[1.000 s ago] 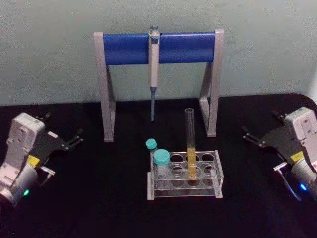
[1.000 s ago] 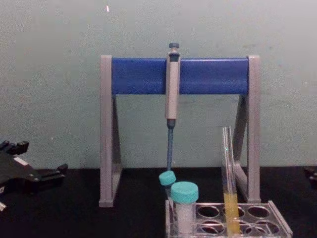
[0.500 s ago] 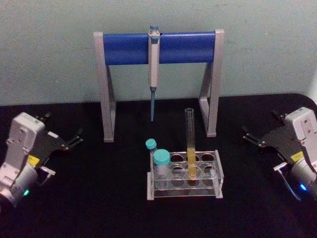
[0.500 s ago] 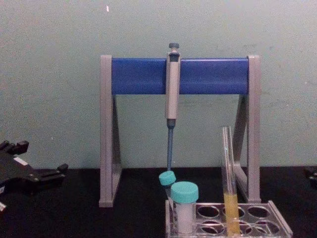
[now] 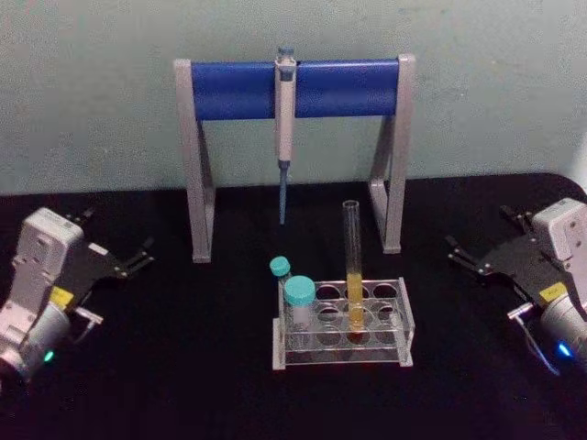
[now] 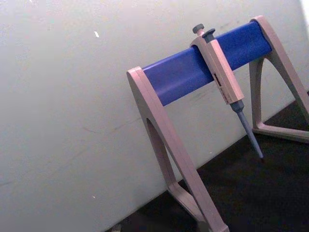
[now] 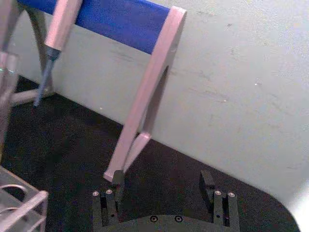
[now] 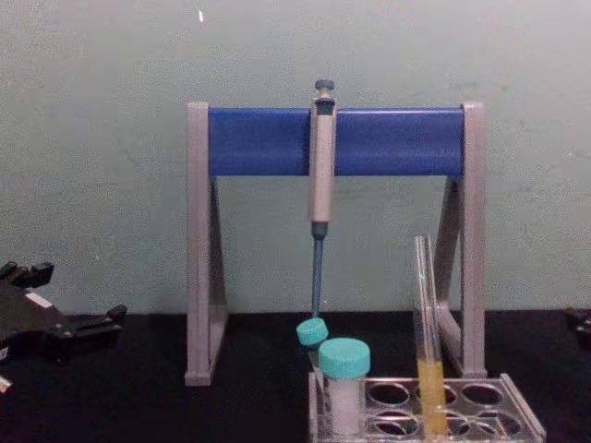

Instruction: Pick up the test tube from the test tube rack, shake it, then place it back into the test tube rack.

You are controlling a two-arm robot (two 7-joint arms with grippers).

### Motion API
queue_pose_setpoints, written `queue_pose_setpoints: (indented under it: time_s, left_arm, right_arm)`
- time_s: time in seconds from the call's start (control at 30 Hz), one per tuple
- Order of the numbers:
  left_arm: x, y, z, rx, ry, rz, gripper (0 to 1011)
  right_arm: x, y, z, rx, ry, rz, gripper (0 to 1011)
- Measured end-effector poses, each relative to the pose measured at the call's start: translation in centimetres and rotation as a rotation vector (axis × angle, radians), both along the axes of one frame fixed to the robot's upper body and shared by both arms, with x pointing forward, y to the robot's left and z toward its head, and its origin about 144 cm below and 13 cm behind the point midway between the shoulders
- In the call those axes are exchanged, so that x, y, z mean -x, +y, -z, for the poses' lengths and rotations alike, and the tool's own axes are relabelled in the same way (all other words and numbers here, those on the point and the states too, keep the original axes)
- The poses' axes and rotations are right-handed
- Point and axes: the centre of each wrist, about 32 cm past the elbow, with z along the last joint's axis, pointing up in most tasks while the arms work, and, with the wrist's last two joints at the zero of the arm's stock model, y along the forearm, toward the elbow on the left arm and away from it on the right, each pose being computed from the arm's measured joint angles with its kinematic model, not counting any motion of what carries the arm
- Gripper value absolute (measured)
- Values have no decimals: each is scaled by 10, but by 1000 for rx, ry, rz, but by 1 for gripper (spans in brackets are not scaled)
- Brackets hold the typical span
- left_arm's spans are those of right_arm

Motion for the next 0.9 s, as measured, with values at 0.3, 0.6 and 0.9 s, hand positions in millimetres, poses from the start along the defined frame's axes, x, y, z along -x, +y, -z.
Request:
queue_pose_setpoints:
  time_s: [0.3, 0.6, 0.9]
  left_arm:
    - [0, 0, 0, 0, 0, 0, 1010]
    - [0, 0, 0, 0, 0, 0, 1009]
    - [0, 0, 0, 0, 0, 0, 1010]
  right_arm:
    - [16, 6, -10, -86, 51, -82, 1000]
    - [26, 14, -23, -180, 157, -189, 1000]
    - [23, 22, -29, -225, 245, -276, 1000]
